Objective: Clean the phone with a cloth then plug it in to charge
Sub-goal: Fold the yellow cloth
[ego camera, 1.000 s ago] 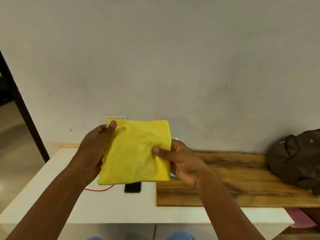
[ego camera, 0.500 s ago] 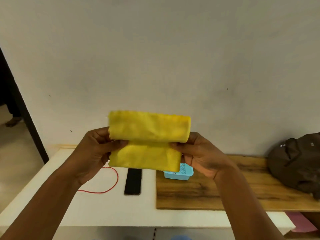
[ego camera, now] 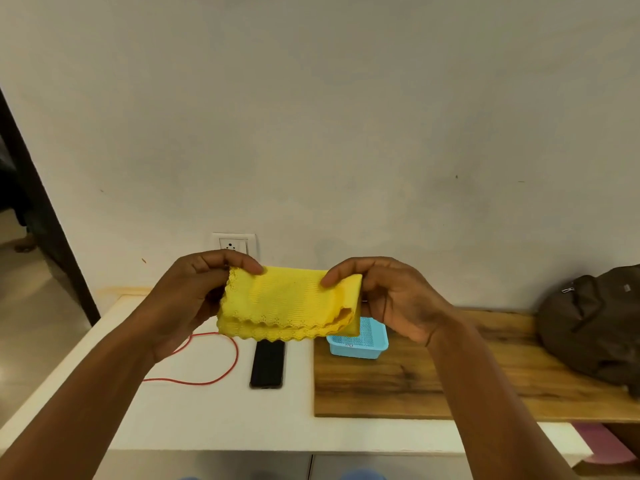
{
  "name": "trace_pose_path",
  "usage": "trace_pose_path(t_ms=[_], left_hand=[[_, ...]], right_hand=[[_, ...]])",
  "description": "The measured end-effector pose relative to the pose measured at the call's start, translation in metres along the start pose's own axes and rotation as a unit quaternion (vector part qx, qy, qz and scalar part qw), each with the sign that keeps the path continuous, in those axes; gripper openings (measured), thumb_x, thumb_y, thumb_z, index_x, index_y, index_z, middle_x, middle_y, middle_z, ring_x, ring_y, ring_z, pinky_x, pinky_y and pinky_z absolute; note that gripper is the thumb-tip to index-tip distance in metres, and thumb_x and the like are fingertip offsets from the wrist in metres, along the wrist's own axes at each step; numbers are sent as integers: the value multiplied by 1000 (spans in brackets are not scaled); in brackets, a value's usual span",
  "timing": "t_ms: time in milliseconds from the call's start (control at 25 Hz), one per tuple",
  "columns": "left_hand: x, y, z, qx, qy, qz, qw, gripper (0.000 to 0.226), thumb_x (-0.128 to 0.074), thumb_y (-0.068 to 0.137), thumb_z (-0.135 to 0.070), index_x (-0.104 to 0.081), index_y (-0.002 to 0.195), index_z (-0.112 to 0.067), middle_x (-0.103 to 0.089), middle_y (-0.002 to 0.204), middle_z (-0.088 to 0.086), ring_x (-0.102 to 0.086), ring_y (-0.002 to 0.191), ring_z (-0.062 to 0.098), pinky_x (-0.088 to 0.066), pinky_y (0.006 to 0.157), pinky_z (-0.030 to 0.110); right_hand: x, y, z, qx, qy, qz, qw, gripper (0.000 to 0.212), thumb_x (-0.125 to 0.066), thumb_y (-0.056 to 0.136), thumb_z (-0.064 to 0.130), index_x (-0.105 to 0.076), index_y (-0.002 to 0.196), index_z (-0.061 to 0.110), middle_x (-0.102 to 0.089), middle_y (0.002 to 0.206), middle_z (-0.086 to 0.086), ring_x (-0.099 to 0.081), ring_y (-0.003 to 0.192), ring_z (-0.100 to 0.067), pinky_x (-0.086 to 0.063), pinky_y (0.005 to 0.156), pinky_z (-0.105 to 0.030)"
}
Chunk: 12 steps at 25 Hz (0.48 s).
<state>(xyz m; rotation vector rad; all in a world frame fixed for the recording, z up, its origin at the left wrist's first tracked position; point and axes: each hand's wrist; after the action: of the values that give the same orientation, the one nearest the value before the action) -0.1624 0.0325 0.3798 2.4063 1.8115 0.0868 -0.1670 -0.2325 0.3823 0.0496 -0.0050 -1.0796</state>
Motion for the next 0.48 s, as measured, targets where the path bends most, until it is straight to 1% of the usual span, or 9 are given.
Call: trace_pose_path(t_ms=[40, 80, 120, 160, 200, 240, 280, 360, 480], left_hand=[[0, 0, -1, 7, -11, 10, 1000, 49, -30, 89, 3, -74, 73, -13, -74, 87, 7, -67, 74, 25, -57, 58, 30], [1, 0, -2, 10, -21, 16, 1000, 49, -29, 88, 0, -74, 74, -12, -74, 89, 9, -68, 73, 24, -58, 57, 30], [0, 0, -3, 10, -23, 22, 999, 47, -30, 89, -5, -74, 75, -11, -73, 90, 9, -68, 72, 24, -58, 56, 29], [-2, -1, -4, 4, -9, 22, 1000, 41, -36, 90, -10, -74, 77, -12, -73, 90, 9, -69, 72, 22, -58, 56, 28], [-4, -1, -4, -11, 22, 12, 1000, 31, -46, 90, -14, -74, 79, -14, -74, 90, 7, -69, 74, 20, -57, 57, 27], [-5, -1, -4, -31, 58, -1, 998, 16, -58, 84, -15, -73, 82, -16, -74, 91, 4, -70, 76, 17, -58, 60, 26], [-5, -1, -4, -46, 93, -8, 995, 13, -66, 77, -12, -73, 86, -17, -74, 92, 1, -70, 80, 15, -58, 64, 25], [-4, -2, -4, -65, 124, -15, 990, 34, -74, 67, -6, -70, 97, -20, -75, 95, 0, -71, 87, 16, -59, 68, 25], [-6, -4, -9, -63, 91, -37, 993, 59, -78, 53, -15, -65, 109, -25, -75, 93, 8, -72, 82, 23, -60, 68, 28]], right_hand=[[1, -1, 0, -2, 19, 1, 1000, 43, -32, 81, 17, -72, 92, 8, -66, 109, -10, -59, 102, -32, -55, 84, -41], [2, -1, 1, -7, 30, 1, 1000, 44, -33, 82, 25, -72, 93, 7, -65, 109, -11, -58, 102, -32, -53, 85, -42], [2, -2, 1, -12, 17, -5, 1000, 44, -36, 87, 33, -71, 94, 8, -65, 109, -10, -58, 102, -31, -53, 86, -42], [2, -2, 1, -13, -23, -12, 1000, 39, -43, 90, 39, -71, 94, 12, -65, 109, -7, -59, 102, -29, -53, 87, -43], [1, -3, 1, -5, -81, -16, 997, 27, -54, 89, 37, -71, 94, 16, -64, 107, -3, -60, 101, -27, -53, 88, -42], [0, -3, 2, 6, -134, -11, 991, 13, -62, 87, 28, -71, 94, 21, -64, 105, 0, -61, 100, -25, -54, 88, -41], [0, -3, 3, 14, -171, -2, 985, 12, -65, 86, 19, -70, 95, 24, -64, 105, 2, -61, 100, -24, -54, 88, -38], [-1, -5, 7, 17, -210, 33, 977, 28, -64, 86, 7, -69, 101, 30, -64, 114, 7, -60, 109, -20, -53, 91, -34], [-5, -8, 16, 3, -268, 128, 955, 45, -62, 86, 1, -59, 120, 31, -57, 129, 7, -55, 121, -15, -51, 98, -28]])
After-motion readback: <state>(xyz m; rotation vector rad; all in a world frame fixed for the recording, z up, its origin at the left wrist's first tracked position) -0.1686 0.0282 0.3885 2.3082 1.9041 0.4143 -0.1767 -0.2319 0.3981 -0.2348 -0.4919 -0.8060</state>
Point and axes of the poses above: each hand's wrist, its own y-axis towards the middle knuckle, its own x-axis out of the back of the hand, z = x × y
